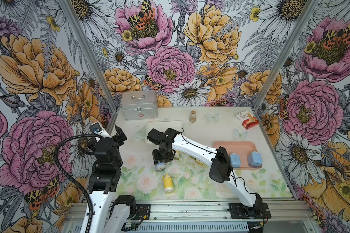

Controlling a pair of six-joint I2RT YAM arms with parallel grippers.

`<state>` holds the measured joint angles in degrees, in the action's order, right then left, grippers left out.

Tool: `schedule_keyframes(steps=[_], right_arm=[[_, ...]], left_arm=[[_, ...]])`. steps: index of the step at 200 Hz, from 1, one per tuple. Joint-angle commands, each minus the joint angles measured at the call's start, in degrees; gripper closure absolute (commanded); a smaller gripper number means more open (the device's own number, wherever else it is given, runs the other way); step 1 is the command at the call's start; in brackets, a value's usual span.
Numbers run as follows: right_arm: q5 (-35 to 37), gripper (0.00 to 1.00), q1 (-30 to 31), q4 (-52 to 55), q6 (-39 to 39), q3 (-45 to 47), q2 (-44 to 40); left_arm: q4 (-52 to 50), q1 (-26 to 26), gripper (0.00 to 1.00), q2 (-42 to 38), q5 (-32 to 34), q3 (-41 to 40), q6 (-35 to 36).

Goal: Place the pencil sharpeners by color into the storage box
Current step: Place the pencil sharpener in the storage box.

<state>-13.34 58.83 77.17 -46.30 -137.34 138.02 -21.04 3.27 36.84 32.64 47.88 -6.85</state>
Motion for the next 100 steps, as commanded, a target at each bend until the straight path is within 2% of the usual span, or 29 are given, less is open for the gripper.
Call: schedule_keyframes(steps=[1, 49, 100], right_arm=[[0.5, 0.64, -0.5, 1.1, 2.3, 0.1, -4.5], [0.3, 0.64, -0.6, 3.0, 4.2, 0.1, -6.2], [2.4, 0.64, -1.1, 8.0, 7.0, 0.5, -12.4]], left_arm=[[0.7, 0.5, 0.01, 0.2, 1.4, -1.1, 1.2], [0.7, 0.7, 0.01, 0.4, 1.5, -1.1, 1.3], [0.8, 0.9, 0.01, 0.4, 1.5, -1.0, 1.3]])
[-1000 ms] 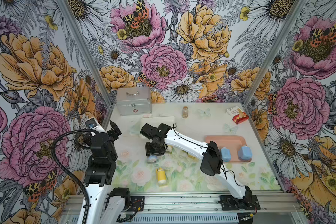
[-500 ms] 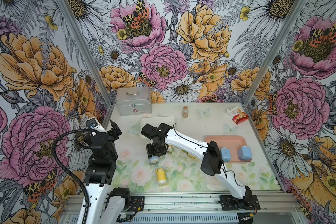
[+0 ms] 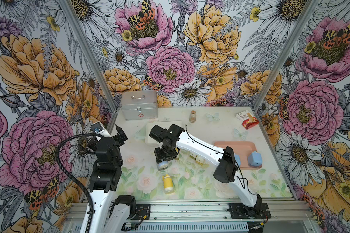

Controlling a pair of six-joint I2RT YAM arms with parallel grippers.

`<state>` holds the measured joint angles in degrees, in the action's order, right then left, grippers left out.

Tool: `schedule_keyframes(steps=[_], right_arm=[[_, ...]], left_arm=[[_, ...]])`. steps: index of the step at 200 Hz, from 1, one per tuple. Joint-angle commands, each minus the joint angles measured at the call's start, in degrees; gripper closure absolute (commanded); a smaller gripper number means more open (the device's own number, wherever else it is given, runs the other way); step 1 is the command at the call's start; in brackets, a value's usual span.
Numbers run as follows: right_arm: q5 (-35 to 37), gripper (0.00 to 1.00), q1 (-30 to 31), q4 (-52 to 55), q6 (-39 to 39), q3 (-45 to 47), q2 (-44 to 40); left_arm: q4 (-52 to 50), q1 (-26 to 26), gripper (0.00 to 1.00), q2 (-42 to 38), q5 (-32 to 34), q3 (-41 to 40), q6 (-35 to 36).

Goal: Place the pencil sharpeners by color into the storage box
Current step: Place the pencil sharpener in the storage box.

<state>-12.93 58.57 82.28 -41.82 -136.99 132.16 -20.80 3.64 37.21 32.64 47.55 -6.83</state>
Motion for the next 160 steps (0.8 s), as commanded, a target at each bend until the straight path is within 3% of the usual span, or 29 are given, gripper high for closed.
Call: schedule_keyframes(steps=[1, 79, 160], right_arm=[[2.1, 0.64, -0.8, 3.0, 2.6, 0.2, -6.7], [10.4, 0.64, -6.3, 12.7, 7.6, 6.6, -19.4], [17.7, 0.64, -23.3, 12.8, 13.7, 27.7, -36.2]], left_arm=[[0.6, 0.6, 0.01, 0.0, 1.5, -0.8, 1.3], [0.5, 1.2, 0.01, -0.2, 1.5, -0.7, 1.6], [0.5, 2.8, 0.01, 0.3, 1.2, -0.9, 2.2]])
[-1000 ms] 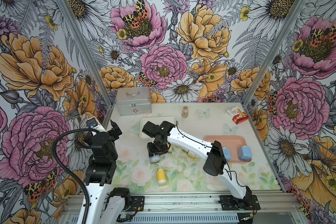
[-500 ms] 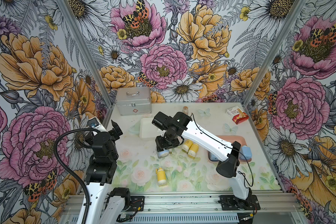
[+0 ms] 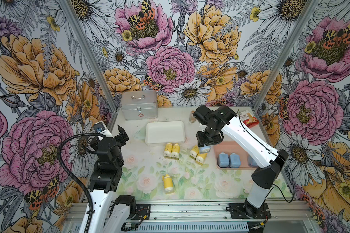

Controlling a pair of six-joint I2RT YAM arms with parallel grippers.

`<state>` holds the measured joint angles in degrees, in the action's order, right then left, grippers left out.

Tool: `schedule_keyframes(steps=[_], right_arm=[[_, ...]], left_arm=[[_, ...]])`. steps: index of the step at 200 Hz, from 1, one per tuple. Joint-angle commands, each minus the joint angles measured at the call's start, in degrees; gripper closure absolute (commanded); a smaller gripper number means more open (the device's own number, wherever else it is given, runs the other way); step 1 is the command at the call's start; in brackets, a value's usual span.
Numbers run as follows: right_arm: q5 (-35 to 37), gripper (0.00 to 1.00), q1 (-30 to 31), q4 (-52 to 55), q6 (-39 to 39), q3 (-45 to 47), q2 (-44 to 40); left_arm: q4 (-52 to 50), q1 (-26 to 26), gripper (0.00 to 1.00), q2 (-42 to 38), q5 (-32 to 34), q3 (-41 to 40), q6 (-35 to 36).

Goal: Place the pencil sharpeners by color into the storage box
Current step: Place the pencil sharpener in the storage box.

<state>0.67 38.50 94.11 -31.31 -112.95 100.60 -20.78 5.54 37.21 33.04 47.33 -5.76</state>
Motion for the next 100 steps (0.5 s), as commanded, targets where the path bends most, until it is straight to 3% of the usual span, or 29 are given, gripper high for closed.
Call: schedule_keyframes(steps=[1, 100], right_arm=[[4.2, 0.64, -3.5, 0.9, 3.3, 3.9, -4.9], [10.5, 0.64, -21.6, -0.3, 8.7, 18.8, -14.9]], left_arm=[[0.6, 1.0, 0.01, 0.3, 0.7, -0.7, 1.1], [0.6, 2.9, 0.01, -0.2, -0.9, -0.7, 1.7]])
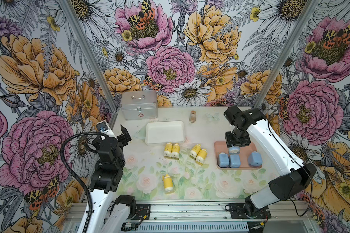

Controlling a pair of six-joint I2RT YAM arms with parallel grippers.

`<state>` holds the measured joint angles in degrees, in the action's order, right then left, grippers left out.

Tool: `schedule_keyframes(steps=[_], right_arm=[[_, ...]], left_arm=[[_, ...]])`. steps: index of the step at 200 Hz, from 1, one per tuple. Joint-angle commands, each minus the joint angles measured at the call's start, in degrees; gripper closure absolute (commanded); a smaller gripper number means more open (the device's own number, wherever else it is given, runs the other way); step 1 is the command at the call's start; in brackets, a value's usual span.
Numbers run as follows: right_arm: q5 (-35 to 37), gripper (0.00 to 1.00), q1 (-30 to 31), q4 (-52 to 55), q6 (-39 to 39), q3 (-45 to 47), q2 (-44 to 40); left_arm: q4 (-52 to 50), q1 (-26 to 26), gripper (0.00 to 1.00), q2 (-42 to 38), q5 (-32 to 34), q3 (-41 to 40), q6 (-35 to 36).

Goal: Place the pencil sharpeners by color into the storage box
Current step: Place the pencil sharpener in the storage box.

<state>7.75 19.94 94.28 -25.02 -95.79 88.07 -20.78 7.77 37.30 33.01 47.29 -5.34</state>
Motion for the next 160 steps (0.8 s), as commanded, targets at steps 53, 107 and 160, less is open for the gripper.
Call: schedule_keyframes(steps=[53, 107, 160], right_arm=[[4.8, 0.64, -10.1, -1.6, 6.8, 4.9, -2.7], [0.5, 0.64, -16.2, -6.1, 9.7, 9.3, -1.4], [-1.8, 0.64, -19.5, -11.8, 10.5, 15.7, 1.5]], left_arm=[[0.6, 1.0, 0.01, -0.1, -1.9, -0.6, 1.3], [0.6, 1.3, 0.01, 0.2, -2.6, -0.6, 1.3], [0.6, 1.6, 0.01, -0.1, -2.6, -0.6, 1.5]])
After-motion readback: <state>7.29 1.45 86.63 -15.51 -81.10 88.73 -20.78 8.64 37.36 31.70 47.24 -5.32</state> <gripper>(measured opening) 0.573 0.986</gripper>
